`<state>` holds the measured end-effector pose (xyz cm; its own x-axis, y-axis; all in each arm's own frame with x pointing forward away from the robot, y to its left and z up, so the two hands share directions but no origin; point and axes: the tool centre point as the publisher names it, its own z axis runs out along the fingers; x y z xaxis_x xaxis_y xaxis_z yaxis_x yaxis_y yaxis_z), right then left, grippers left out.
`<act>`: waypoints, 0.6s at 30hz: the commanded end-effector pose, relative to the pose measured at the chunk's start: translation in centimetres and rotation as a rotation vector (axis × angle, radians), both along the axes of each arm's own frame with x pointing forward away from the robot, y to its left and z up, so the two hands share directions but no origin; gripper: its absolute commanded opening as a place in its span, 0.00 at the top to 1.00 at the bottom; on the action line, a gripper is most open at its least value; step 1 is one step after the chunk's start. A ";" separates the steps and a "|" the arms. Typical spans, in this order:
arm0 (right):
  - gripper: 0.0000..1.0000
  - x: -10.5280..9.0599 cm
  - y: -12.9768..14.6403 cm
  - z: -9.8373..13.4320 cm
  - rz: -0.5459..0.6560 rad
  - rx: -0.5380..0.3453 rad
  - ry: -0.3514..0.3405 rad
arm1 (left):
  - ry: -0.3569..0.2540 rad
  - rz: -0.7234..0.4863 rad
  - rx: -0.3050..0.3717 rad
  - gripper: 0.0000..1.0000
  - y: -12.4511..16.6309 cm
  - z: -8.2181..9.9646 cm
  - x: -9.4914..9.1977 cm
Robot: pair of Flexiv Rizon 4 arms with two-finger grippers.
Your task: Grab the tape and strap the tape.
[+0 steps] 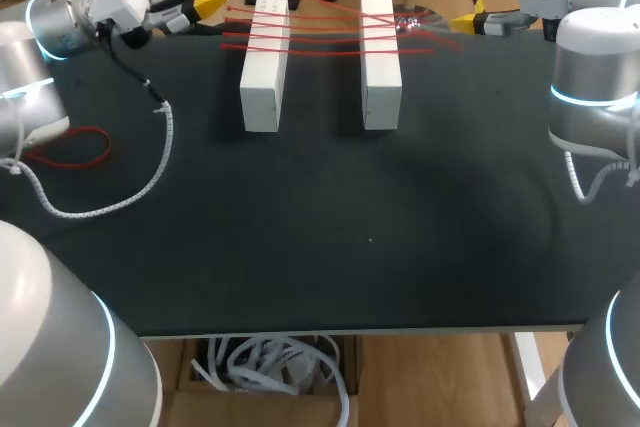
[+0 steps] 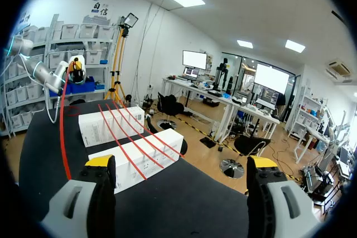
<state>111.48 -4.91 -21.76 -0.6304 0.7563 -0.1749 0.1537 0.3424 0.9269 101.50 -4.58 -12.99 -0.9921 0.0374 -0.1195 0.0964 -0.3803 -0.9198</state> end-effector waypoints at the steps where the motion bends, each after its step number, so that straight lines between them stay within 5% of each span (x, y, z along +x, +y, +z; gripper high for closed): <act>1: 0.00 0.0 0.0 0.1 0.001 -0.001 0.002 | 0.038 0.115 0.043 1.00 -0.3 1.5 -2.2; 18: 0.00 0.0 0.0 0.1 0.001 -0.001 0.002 | 0.035 0.129 0.000 1.00 -2.1 3.3 -5.1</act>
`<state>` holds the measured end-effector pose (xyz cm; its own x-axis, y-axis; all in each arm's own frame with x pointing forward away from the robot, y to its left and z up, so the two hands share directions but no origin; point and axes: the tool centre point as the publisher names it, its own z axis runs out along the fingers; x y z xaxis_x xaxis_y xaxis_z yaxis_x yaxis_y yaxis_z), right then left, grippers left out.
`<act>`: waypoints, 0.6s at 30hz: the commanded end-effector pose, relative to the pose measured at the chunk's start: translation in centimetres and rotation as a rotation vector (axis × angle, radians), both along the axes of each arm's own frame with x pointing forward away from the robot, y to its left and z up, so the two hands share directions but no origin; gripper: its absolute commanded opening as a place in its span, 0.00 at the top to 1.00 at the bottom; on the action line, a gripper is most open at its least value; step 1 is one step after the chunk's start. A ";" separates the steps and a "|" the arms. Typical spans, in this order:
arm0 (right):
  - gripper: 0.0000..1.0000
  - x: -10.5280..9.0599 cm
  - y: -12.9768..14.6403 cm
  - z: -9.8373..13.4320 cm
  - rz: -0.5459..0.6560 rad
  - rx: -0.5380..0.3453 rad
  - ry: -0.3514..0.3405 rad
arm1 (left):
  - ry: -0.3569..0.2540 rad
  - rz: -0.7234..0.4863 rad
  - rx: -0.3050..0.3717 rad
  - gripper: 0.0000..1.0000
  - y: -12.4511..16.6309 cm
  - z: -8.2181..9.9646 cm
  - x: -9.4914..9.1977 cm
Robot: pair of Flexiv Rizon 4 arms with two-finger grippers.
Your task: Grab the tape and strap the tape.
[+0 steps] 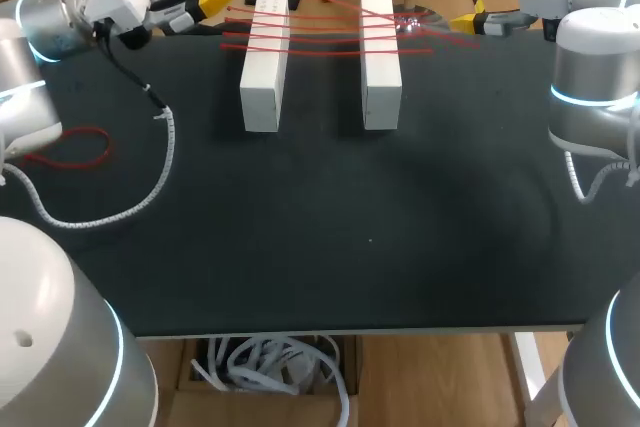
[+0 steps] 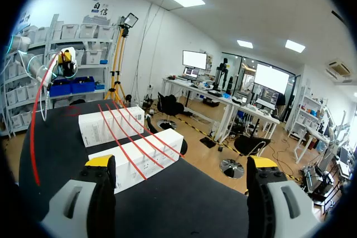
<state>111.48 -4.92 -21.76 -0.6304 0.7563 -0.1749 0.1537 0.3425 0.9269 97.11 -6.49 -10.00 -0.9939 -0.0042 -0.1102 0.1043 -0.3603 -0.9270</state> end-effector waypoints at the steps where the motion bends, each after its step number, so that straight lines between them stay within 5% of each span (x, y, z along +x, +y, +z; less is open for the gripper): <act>1: 0.00 0.0 0.0 0.1 0.001 -0.001 0.002 | 0.024 0.085 -0.020 1.00 -0.3 0.3 -0.8; 18: 0.00 0.0 0.0 0.1 0.001 -0.001 0.002 | -0.049 0.009 -0.122 1.00 -0.8 1.8 -1.4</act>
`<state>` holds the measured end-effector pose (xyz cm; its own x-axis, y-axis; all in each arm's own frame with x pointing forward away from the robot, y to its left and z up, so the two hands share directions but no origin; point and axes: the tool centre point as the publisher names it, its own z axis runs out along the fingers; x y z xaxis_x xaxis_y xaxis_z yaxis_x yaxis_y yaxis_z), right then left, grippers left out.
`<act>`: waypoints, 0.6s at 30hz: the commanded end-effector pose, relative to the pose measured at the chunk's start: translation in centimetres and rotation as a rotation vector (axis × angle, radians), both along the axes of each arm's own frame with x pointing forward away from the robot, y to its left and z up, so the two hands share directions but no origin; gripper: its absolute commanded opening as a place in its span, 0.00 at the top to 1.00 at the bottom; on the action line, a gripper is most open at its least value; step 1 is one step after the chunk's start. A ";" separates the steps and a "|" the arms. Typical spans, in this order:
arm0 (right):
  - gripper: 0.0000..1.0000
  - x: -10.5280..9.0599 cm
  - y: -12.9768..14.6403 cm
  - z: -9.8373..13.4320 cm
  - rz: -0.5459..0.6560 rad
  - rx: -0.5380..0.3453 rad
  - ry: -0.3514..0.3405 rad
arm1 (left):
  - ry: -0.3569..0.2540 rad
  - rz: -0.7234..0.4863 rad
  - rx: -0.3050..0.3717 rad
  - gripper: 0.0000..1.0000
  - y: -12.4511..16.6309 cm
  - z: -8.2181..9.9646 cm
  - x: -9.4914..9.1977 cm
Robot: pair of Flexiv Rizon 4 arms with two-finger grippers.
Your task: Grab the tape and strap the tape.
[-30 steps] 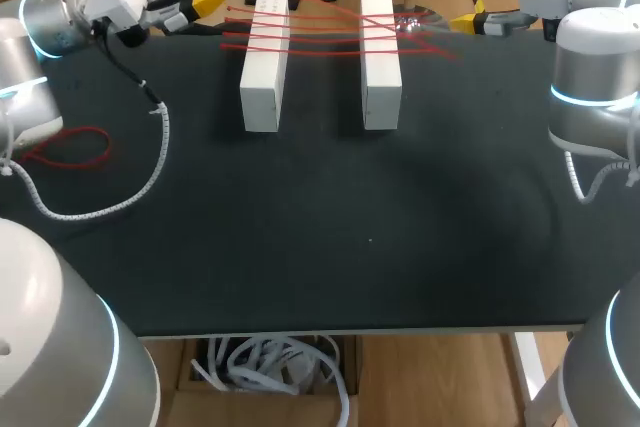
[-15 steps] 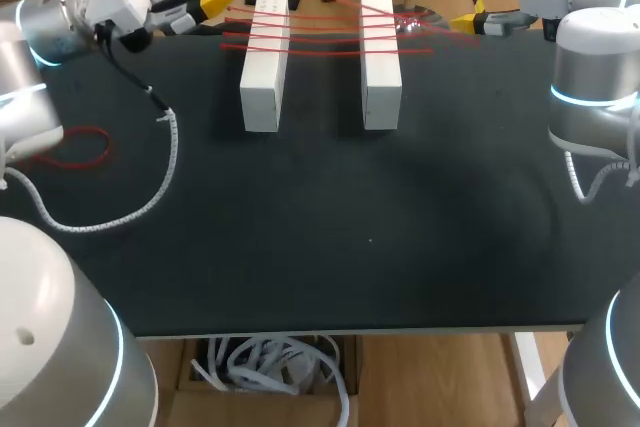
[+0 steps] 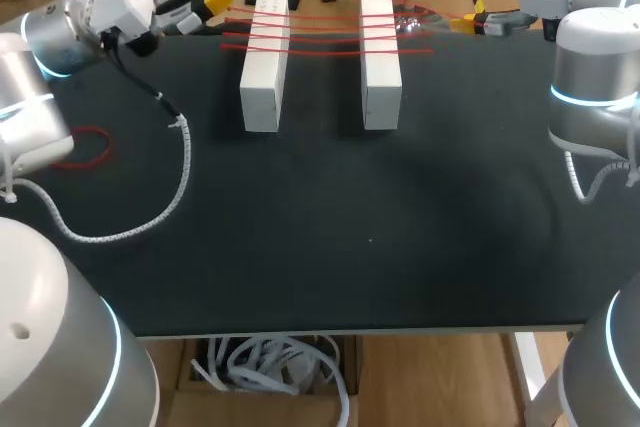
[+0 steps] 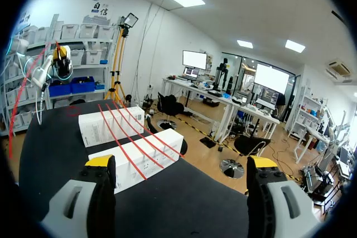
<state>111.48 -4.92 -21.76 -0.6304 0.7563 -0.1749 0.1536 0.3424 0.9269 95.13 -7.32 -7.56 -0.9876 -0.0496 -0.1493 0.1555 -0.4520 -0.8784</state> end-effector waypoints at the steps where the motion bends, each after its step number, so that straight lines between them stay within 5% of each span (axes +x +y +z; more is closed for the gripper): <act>1: 0.00 0.0 0.0 0.1 0.001 -0.001 0.002 | -0.015 -0.025 -0.027 1.00 0.0 -0.6 0.5; 18: 0.00 0.0 0.0 0.1 0.001 -0.001 0.002 | -0.022 -0.031 -0.025 1.00 0.2 -0.5 0.8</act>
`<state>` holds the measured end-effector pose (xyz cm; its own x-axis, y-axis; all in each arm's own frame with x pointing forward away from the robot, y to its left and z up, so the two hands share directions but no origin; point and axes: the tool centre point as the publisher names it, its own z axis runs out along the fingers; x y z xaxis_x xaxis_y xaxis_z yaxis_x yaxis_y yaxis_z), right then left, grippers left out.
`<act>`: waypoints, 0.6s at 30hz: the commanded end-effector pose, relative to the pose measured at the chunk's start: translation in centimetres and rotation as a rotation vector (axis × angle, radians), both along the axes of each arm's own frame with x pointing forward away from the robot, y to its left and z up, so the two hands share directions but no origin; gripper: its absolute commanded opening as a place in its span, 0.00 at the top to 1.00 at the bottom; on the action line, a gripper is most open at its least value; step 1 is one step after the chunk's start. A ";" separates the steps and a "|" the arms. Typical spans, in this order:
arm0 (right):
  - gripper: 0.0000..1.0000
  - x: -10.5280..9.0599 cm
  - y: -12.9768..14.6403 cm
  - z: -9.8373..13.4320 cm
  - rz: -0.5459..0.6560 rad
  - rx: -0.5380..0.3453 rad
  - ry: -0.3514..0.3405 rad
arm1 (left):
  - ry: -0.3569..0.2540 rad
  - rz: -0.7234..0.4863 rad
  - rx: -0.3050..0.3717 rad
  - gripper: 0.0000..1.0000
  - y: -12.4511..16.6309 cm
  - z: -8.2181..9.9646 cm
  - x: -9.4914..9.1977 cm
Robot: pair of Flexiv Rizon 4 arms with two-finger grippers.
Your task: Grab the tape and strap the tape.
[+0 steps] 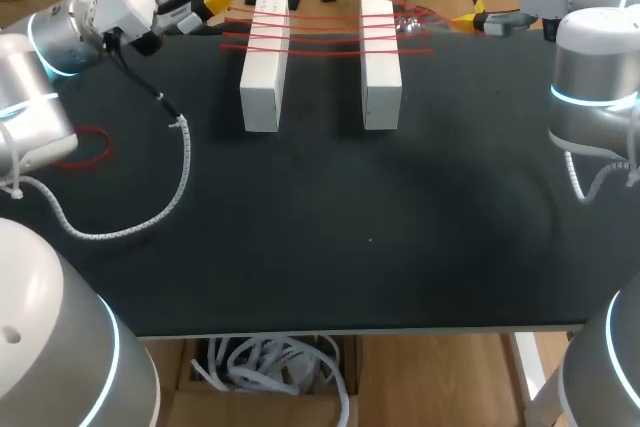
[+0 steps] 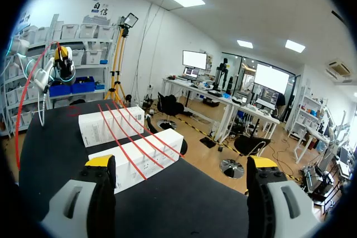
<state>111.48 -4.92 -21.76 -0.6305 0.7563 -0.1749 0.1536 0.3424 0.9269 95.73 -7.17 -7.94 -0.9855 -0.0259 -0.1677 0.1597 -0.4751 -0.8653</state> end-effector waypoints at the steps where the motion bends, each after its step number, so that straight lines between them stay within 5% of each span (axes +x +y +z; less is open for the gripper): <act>1: 0.00 0.0 0.0 0.1 0.001 -0.001 0.002 | -0.002 -0.004 -0.003 1.00 0.0 -0.2 0.2; 15: 0.00 0.0 0.0 0.1 0.001 -0.001 0.002 | -0.002 -0.004 -0.003 1.00 0.0 -0.2 0.2; 18: 0.00 -2.0 -0.6 0.9 -0.061 0.113 0.017 | -0.002 -0.004 -0.003 1.00 0.0 -0.2 0.2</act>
<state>111.47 -5.09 -21.47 -0.6127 0.7813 -0.1189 0.1875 0.2898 0.9385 95.79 -7.15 -7.98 -0.9855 -0.0243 -0.1682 0.1593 -0.4761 -0.8649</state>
